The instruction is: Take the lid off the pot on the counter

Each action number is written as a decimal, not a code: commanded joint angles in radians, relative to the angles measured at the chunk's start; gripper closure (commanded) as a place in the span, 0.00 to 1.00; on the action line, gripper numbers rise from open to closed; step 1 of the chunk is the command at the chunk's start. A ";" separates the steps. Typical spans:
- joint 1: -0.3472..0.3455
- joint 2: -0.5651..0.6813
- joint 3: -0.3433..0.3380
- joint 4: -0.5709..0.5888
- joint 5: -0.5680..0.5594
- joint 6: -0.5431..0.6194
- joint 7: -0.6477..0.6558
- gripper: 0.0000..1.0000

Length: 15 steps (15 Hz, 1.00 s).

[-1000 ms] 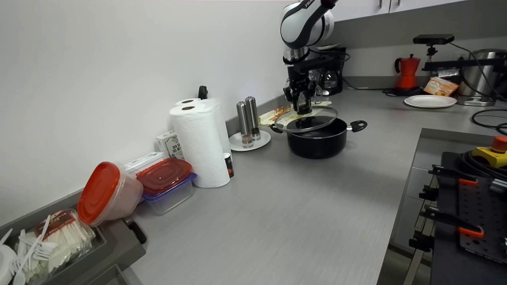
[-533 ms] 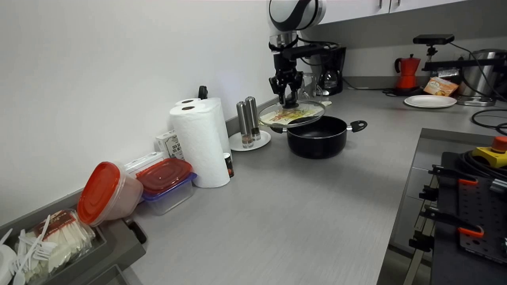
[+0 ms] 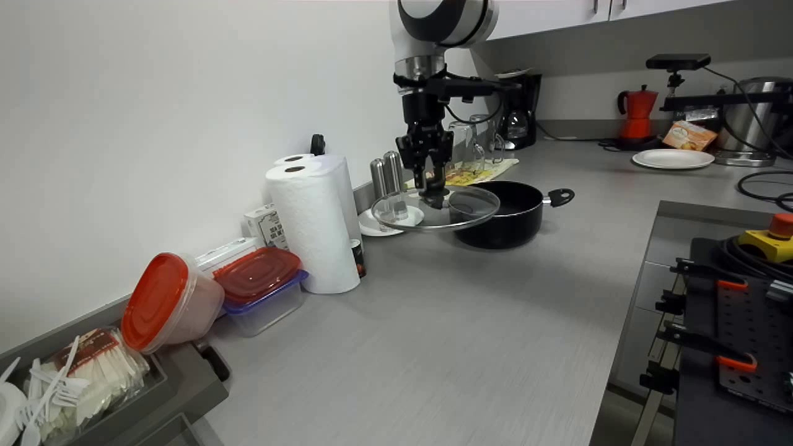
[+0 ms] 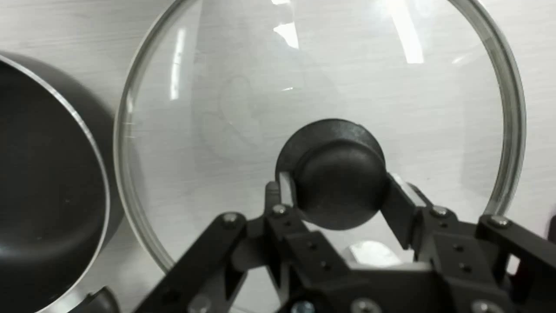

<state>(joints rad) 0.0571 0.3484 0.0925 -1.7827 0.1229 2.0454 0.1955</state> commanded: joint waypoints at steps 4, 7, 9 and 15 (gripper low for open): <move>0.091 -0.071 0.086 -0.224 0.060 0.078 -0.078 0.73; 0.150 -0.053 0.125 -0.312 0.057 0.238 -0.046 0.73; 0.186 -0.039 0.146 -0.355 0.050 0.353 -0.031 0.73; 0.255 0.008 0.162 -0.410 -0.007 0.533 -0.041 0.73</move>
<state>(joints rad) 0.2912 0.3582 0.2560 -2.1735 0.1460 2.5192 0.1591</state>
